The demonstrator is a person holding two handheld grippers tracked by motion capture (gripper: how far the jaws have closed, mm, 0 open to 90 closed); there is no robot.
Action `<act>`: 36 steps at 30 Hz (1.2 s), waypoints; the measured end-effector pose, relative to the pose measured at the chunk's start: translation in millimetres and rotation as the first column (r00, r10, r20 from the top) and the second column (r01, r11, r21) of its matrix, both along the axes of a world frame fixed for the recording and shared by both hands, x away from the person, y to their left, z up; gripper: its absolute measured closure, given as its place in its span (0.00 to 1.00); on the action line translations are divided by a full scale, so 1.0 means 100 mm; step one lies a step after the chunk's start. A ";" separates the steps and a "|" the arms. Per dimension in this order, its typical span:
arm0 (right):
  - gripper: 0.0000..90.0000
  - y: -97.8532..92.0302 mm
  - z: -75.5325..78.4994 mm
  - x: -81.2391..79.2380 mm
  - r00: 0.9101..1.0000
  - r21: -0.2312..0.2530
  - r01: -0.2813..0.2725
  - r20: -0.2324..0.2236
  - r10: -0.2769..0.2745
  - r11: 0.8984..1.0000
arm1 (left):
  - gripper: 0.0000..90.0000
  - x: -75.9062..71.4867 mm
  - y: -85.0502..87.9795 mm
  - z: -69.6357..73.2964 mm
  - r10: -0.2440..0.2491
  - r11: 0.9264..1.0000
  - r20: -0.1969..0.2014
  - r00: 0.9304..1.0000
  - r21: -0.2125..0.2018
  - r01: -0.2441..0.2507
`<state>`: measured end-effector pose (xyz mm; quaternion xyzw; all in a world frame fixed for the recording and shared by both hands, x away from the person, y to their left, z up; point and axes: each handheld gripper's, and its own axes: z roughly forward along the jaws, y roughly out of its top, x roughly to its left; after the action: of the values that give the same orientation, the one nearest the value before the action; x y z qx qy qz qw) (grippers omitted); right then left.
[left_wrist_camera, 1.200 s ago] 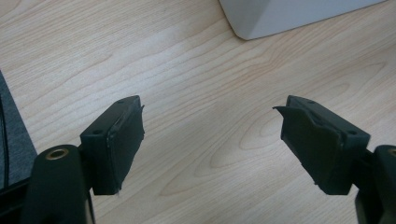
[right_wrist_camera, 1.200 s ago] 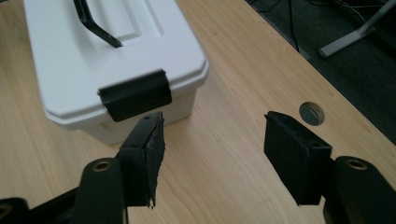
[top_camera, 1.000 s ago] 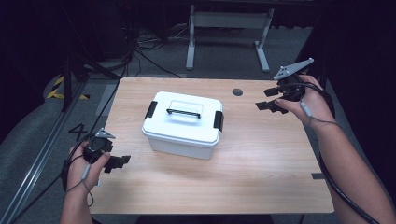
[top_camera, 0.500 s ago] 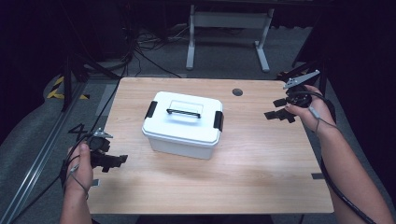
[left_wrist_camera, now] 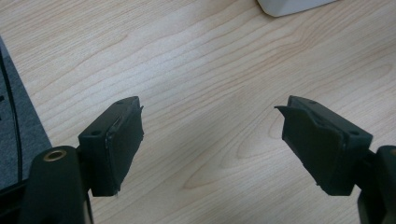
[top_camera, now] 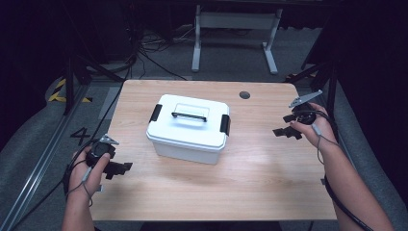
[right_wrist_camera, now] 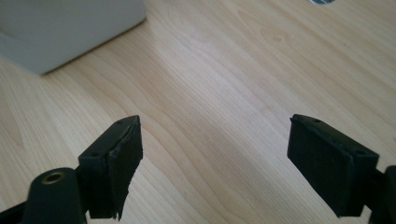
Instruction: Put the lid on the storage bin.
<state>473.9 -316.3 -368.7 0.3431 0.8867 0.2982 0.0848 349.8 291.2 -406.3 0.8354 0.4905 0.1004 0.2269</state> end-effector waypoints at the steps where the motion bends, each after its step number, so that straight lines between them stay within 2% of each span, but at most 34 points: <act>1: 0.21 0.00 -0.03 -0.01 1.000 -0.008 0.000 -0.002 0.000 1.000 | 0.23 0.00 0.00 0.00 -0.001 1.000 0.002 1.000 0.000 0.001; 6: 0.19 0.00 -0.18 -0.03 1.000 -0.025 -0.013 -0.006 0.013 1.000 | 0.23 -0.02 0.01 -0.01 -0.004 1.000 0.008 1.000 -0.003 0.004; 9: 0.19 -0.01 -0.27 -0.05 1.000 -0.030 -0.021 0.000 0.021 0.999 | 0.23 -0.04 0.00 -0.03 -0.016 1.000 0.030 0.999 0.010 0.016; 10: 0.19 -0.01 -0.31 -0.06 1.000 -0.031 -0.019 -0.002 0.019 0.999 | 0.23 -0.05 -0.01 -0.04 -0.011 1.000 0.047 0.999 0.005 0.011; 12: 0.19 -0.03 -0.37 -0.09 1.000 -0.029 -0.017 0.002 0.017 0.999 | 0.23 -0.05 -0.01 -0.04 -0.007 1.000 0.052 0.999 -0.001 0.007; 15: 0.19 -0.05 -0.44 -0.12 1.000 -0.016 -0.002 0.019 0.002 1.000 | 0.23 -0.05 -0.02 -0.05 -0.007 1.000 0.052 0.999 -0.002 0.007; 18: 0.20 -0.07 -0.51 -0.19 0.998 0.000 0.003 0.055 -0.003 1.000 | 0.23 -0.05 -0.01 -0.04 -0.002 1.000 0.057 0.998 -0.007 0.002; 21: 0.20 -0.06 -0.59 -0.26 0.998 -0.002 0.005 0.060 -0.005 1.000 | 0.23 -0.05 -0.02 -0.04 0.004 1.000 0.057 0.998 -0.008 -0.003; 28: 0.19 -0.05 -0.69 -0.38 0.996 0.005 0.007 0.086 -0.007 1.000 | 0.23 -0.04 -0.05 -0.06 -0.002 1.000 0.059 0.998 -0.004 0.002; 32: 0.19 -0.07 -0.73 -0.43 0.996 0.031 0.015 0.085 -0.018 0.999 | 0.23 -0.03 -0.05 -0.06 0.004 1.000 0.059 0.998 -0.007 -0.003; 36: 0.19 -0.08 -0.76 -0.44 0.997 0.032 0.015 0.077 -0.017 0.999 | 0.23 -0.03 -0.07 -0.06 0.011 1.000 0.062 0.998 -0.011 -0.011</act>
<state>429.9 -324.2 -444.4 0.3397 0.8752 0.3244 0.1160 346.4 284.5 -412.3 0.8280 0.4884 0.1247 0.2458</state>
